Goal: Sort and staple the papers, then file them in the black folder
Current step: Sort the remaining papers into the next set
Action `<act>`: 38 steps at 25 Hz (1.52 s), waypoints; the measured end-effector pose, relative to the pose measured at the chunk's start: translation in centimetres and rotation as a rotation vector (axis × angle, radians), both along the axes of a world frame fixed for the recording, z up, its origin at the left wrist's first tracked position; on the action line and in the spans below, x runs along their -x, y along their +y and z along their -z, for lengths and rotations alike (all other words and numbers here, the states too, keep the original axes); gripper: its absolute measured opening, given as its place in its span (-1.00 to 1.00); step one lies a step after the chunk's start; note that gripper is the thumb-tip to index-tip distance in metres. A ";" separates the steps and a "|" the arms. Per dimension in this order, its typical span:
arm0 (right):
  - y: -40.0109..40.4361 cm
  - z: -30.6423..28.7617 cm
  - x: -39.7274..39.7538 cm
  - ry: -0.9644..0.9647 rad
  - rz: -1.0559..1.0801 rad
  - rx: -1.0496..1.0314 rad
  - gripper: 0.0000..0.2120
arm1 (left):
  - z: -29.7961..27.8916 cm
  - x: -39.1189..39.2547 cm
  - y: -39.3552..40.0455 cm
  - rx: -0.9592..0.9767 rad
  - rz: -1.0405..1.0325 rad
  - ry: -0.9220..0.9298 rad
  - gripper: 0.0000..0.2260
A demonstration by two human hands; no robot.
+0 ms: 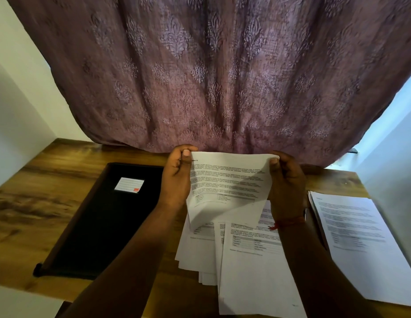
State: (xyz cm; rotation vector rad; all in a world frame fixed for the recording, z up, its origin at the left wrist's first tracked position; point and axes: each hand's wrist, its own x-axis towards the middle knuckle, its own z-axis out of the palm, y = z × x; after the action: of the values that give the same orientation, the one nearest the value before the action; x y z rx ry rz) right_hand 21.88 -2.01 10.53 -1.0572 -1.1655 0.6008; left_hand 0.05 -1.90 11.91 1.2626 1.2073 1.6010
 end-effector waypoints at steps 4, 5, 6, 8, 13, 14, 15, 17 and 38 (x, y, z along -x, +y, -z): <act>0.0 0.1 0.7 -0.011 0.036 0.039 -0.82 | 0.0 0.1 0.1 -0.006 -0.003 -0.009 -0.81; 0.0 0.3 0.8 -0.007 0.050 0.056 -0.82 | 0.0 0.1 0.1 -0.008 0.002 -0.017 -0.82; 0.1 0.5 0.8 -0.008 0.059 0.071 -0.83 | 0.1 0.1 0.1 -0.001 0.004 -0.020 -0.83; 0.2 1.0 0.9 -0.017 0.054 0.096 -0.84 | 0.4 0.0 0.0 0.034 0.012 -0.036 -0.80; 0.5 2.8 1.0 -0.013 -0.022 0.206 -0.81 | 2.8 -0.3 0.0 0.186 0.045 -0.057 -0.67; 0.5 3.3 1.1 -0.001 -0.029 0.247 -0.79 | 3.2 -0.4 0.0 0.214 0.055 -0.074 -0.65; 0.5 3.5 1.2 0.011 -0.040 0.287 -0.79 | 3.5 -0.5 0.0 0.239 0.057 -0.088 -0.62; 0.4 3.4 1.7 0.006 -0.072 0.346 -0.85 | 3.7 -0.8 -0.1 0.270 0.051 -0.119 -0.58; -1.1 5.9 2.8 0.100 -0.004 0.354 -0.90 | 3.8 -1.7 -1.2 0.274 0.017 -0.125 -0.69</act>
State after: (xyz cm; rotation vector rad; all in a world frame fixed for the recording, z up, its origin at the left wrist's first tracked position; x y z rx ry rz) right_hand 19.09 -3.11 4.59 -1.3074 -0.9943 0.8759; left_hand 1.71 -3.07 8.08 0.9825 1.2823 1.4237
